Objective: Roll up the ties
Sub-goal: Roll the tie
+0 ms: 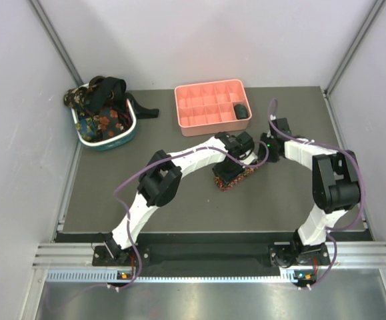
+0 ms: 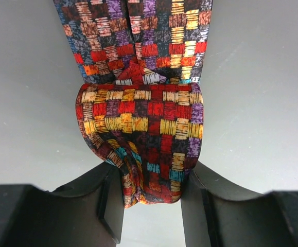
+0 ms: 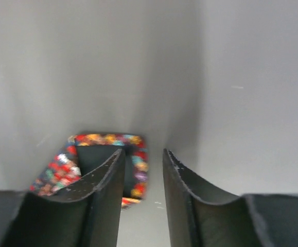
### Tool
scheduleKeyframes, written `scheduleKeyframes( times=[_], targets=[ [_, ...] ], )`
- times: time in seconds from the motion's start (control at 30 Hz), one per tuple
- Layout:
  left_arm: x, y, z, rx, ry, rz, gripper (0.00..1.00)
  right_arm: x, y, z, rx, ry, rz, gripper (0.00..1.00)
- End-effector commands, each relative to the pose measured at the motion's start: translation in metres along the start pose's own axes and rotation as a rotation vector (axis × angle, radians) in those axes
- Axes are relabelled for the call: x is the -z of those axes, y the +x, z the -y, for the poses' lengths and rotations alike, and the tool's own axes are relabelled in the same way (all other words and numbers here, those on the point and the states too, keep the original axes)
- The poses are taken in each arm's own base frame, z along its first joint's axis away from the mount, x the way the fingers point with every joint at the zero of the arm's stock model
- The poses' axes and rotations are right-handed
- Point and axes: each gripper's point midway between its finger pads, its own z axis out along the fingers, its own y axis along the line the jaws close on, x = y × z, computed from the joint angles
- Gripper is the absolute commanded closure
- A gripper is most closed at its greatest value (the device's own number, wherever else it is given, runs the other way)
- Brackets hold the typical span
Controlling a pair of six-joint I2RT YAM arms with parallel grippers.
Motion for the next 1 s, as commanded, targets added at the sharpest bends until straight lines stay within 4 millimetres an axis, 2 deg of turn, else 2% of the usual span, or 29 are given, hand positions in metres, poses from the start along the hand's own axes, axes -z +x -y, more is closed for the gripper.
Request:
scheduleKeyframes(
  times=[0.0,0.1,0.17,0.2,0.27,0.3,0.37,0.4,0.43,0.47,0.5,0.57,0.63,0.67,0.8,0.83,0.87,0.93,0.97],
  targets=[
    [-0.006,0.063,0.001,0.017,-0.014,-0.295,0.67,0.019,-0.022,0.014,-0.073,-0.033,0.078,0.63],
    [-0.008,0.064,0.001,0.014,-0.011,-0.315,0.67,0.031,-0.03,0.033,-0.147,-0.04,0.102,0.54],
    [-0.008,0.064,0.001,0.008,-0.011,-0.332,0.67,0.04,-0.034,0.04,-0.176,-0.052,0.118,0.53],
    [-0.007,0.065,0.001,0.008,-0.013,-0.339,0.67,0.045,-0.039,0.051,-0.2,-0.041,0.138,0.53],
    [-0.007,0.065,0.0,0.002,-0.012,-0.36,0.67,0.053,-0.036,0.054,-0.199,-0.027,0.164,0.53],
    [-0.009,0.065,0.0,-0.001,-0.013,-0.362,0.67,0.067,-0.045,0.05,-0.19,-0.047,0.224,0.53],
    [-0.012,0.064,0.0,-0.004,-0.011,-0.359,0.67,0.077,-0.038,0.055,-0.186,-0.03,0.257,0.53],
    [-0.012,0.063,0.0,-0.006,-0.009,-0.359,0.67,0.093,-0.044,0.052,-0.167,-0.045,0.314,0.53],
    [-0.014,0.065,0.0,-0.006,-0.009,-0.366,0.67,0.096,-0.036,0.054,-0.155,-0.038,0.318,0.53],
    [-0.015,0.066,0.001,-0.005,-0.009,-0.371,0.67,0.11,-0.037,0.053,-0.142,-0.034,0.355,0.53],
    [-0.016,0.065,0.0,-0.006,-0.01,-0.37,0.67,0.115,-0.034,0.054,-0.139,-0.019,0.361,0.53],
    [-0.018,0.066,0.0,-0.007,-0.013,-0.374,0.67,0.128,-0.022,0.045,-0.099,-0.01,0.368,0.53],
    [-0.021,0.064,0.0,-0.007,-0.013,-0.373,0.67,0.132,-0.01,0.046,-0.092,0.038,0.372,0.53],
    [-0.022,0.063,0.0,-0.004,-0.012,-0.371,0.67,0.137,0.003,0.036,-0.064,0.035,0.353,0.54],
    [-0.026,0.064,0.0,-0.004,-0.012,-0.379,0.67,0.136,0.046,0.015,-0.038,0.021,0.306,0.56],
    [-0.027,0.064,0.0,-0.003,-0.012,-0.38,0.67,0.131,0.062,0.016,-0.066,0.029,0.292,0.57],
    [-0.027,0.065,0.0,-0.003,-0.012,-0.382,0.67,0.136,0.071,0.006,-0.054,-0.003,0.304,0.58],
    [-0.029,0.066,0.0,-0.002,-0.012,-0.386,0.67,0.133,0.09,0.006,-0.083,-0.018,0.301,0.59],
    [-0.029,0.065,0.0,-0.002,-0.012,-0.385,0.67,0.139,0.096,0.0,-0.078,-0.05,0.309,0.6]
  ],
)
